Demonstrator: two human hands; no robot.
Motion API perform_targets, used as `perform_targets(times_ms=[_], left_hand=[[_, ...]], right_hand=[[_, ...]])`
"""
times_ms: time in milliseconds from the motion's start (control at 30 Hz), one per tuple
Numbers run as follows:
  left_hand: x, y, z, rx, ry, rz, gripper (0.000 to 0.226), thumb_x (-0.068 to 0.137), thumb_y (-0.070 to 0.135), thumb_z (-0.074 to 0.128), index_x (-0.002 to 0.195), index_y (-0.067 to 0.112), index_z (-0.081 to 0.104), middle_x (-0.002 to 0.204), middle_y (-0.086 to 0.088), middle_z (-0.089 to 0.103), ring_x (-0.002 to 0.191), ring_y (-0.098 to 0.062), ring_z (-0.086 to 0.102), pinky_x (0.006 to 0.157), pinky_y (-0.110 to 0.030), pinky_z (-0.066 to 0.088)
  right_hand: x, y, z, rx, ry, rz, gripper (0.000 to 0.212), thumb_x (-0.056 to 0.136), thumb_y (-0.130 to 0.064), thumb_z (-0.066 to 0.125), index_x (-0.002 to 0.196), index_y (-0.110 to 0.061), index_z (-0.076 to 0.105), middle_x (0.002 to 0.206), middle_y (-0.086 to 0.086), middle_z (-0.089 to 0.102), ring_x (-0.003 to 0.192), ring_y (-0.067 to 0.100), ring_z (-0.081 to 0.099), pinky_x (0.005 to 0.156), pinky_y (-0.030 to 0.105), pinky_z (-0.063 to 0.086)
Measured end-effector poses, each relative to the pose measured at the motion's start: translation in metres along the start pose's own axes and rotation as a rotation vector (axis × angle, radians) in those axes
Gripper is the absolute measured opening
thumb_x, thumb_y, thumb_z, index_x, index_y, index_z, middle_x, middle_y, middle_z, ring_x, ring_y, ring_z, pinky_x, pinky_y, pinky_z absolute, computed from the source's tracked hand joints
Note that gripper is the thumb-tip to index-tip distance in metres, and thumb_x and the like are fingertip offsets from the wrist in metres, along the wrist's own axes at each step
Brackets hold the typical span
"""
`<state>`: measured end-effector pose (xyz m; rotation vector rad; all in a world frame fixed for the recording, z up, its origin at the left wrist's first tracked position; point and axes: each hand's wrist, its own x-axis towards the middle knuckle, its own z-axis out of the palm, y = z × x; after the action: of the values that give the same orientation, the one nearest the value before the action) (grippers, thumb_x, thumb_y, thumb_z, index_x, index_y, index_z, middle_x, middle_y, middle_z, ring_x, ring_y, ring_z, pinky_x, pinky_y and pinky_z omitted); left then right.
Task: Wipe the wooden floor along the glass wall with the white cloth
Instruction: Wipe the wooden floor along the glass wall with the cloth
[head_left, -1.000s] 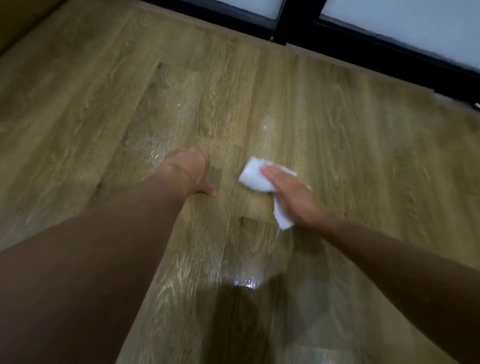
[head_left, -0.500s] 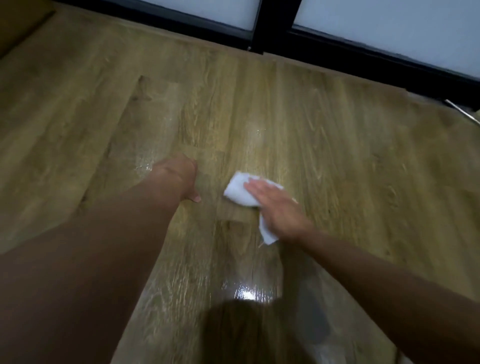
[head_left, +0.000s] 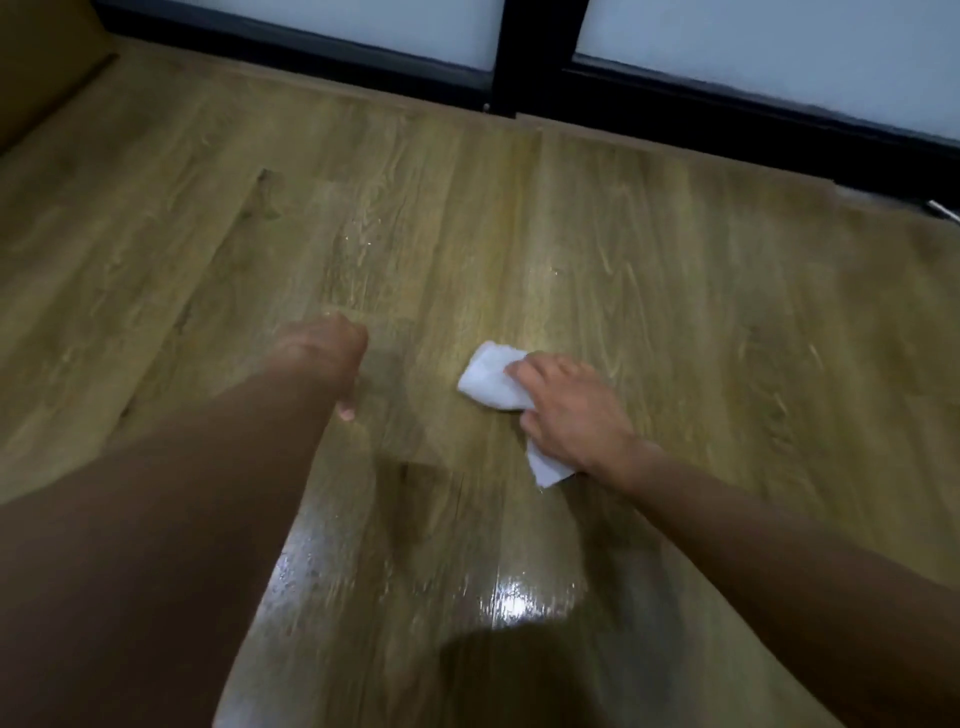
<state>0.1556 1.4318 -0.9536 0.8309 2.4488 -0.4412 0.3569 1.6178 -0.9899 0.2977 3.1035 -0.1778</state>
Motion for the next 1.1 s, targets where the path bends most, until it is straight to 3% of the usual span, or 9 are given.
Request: perform_targets(times_ms=[100, 200, 433, 567, 667, 767, 900, 1000, 1100], left_hand=[[-0.001, 0.015, 0.011, -0.079, 0.033, -0.006, 0.040, 0.058, 0.014, 0.087, 0.089, 0.015, 0.062, 0.097, -0.009, 0.065, 0.083, -0.026, 0.064, 0.076, -0.035, 0.056], [-0.008, 0.049, 0.016, -0.150, 0.088, 0.163, 0.063, 0.063, 0.033, 0.084, 0.121, 0.021, 0.061, 0.112, -0.008, 0.061, 0.100, -0.025, 0.061, 0.079, -0.027, 0.049], [-0.027, 0.162, 0.003, -0.080, -0.011, 0.296, 0.102, 0.062, 0.056, 0.080, 0.145, 0.022, 0.030, 0.146, -0.015, 0.034, 0.131, -0.035, 0.038, 0.107, -0.044, 0.037], [-0.035, 0.213, -0.010, 0.078, 0.008, 0.323, 0.135, 0.061, 0.040, 0.086, 0.151, 0.013, -0.011, 0.151, -0.026, 0.020, 0.131, -0.043, 0.038, 0.109, -0.047, 0.033], [-0.043, 0.247, -0.015, 0.043, -0.099, 0.271, 0.137, 0.065, 0.047, 0.082, 0.148, 0.013, -0.020, 0.155, -0.030, -0.004, 0.141, -0.051, 0.011, 0.113, -0.054, 0.023], [-0.045, 0.261, -0.017, 0.027, -0.171, 0.192, 0.135, 0.064, 0.046, 0.083, 0.150, 0.015, -0.016, 0.154, -0.027, -0.019, 0.140, -0.053, -0.006, 0.113, -0.060, 0.021], [-0.039, 0.254, -0.014, 0.071, -0.149, 0.226, 0.141, 0.059, 0.053, 0.083, 0.150, 0.013, -0.016, 0.152, -0.033, -0.014, 0.140, -0.054, -0.002, 0.114, -0.056, 0.020], [-0.039, 0.259, -0.016, 0.096, -0.172, 0.206, 0.144, 0.057, 0.054, 0.083, 0.149, 0.014, -0.020, 0.153, -0.031, -0.014, 0.140, -0.054, 0.002, 0.114, -0.056, 0.021], [-0.040, 0.270, -0.023, 0.161, -0.150, 0.197, 0.144, 0.057, 0.053, 0.084, 0.149, 0.010, -0.018, 0.155, -0.030, -0.010, 0.141, -0.051, 0.008, 0.114, -0.053, 0.025]], right_hand=[[0.025, 0.029, 0.000, 0.222, 0.036, 0.166, 0.052, 0.081, -0.008, 0.051, 0.132, -0.008, 0.042, 0.135, 0.010, 0.046, 0.119, 0.029, 0.048, 0.096, 0.036, 0.035], [0.021, 0.016, 0.020, 0.282, 0.149, 0.236, 0.060, 0.086, -0.013, 0.049, 0.144, -0.010, 0.033, 0.153, 0.010, 0.032, 0.141, 0.027, 0.029, 0.115, 0.037, 0.021], [-0.045, 0.047, 0.035, 0.328, -0.036, -0.265, 0.047, 0.094, -0.018, 0.051, 0.138, -0.005, 0.044, 0.152, 0.014, 0.032, 0.143, 0.025, 0.025, 0.117, 0.026, 0.005], [-0.036, 0.115, 0.025, 0.335, 0.116, 0.009, 0.043, 0.096, -0.014, 0.043, 0.139, -0.016, 0.046, 0.151, 0.007, 0.037, 0.142, 0.023, 0.029, 0.118, 0.036, 0.017], [-0.024, 0.116, 0.026, 0.388, 0.182, 0.321, 0.046, 0.100, -0.015, 0.038, 0.145, -0.022, 0.035, 0.156, -0.001, 0.027, 0.146, 0.016, 0.017, 0.120, 0.034, 0.010], [-0.058, 0.097, 0.034, 0.355, 0.203, 0.269, 0.052, 0.099, -0.014, 0.037, 0.149, -0.021, 0.024, 0.158, -0.001, 0.020, 0.147, 0.015, 0.012, 0.120, 0.036, 0.011], [-0.118, 0.137, 0.040, 0.324, 0.144, 0.090, 0.055, 0.086, 0.001, 0.048, 0.139, -0.014, 0.046, 0.146, 0.007, 0.044, 0.138, 0.023, 0.038, 0.114, 0.034, 0.020], [-0.083, 0.177, 0.023, 0.278, 0.384, 0.980, 0.046, 0.094, -0.015, 0.050, 0.140, -0.020, 0.045, 0.146, 0.000, 0.045, 0.136, 0.015, 0.041, 0.114, 0.023, 0.023], [-0.071, 0.157, 0.026, 0.329, 0.261, 0.630, 0.056, 0.096, -0.009, 0.036, 0.149, -0.021, 0.023, 0.159, 0.002, 0.019, 0.147, 0.019, 0.013, 0.121, 0.033, 0.005]])
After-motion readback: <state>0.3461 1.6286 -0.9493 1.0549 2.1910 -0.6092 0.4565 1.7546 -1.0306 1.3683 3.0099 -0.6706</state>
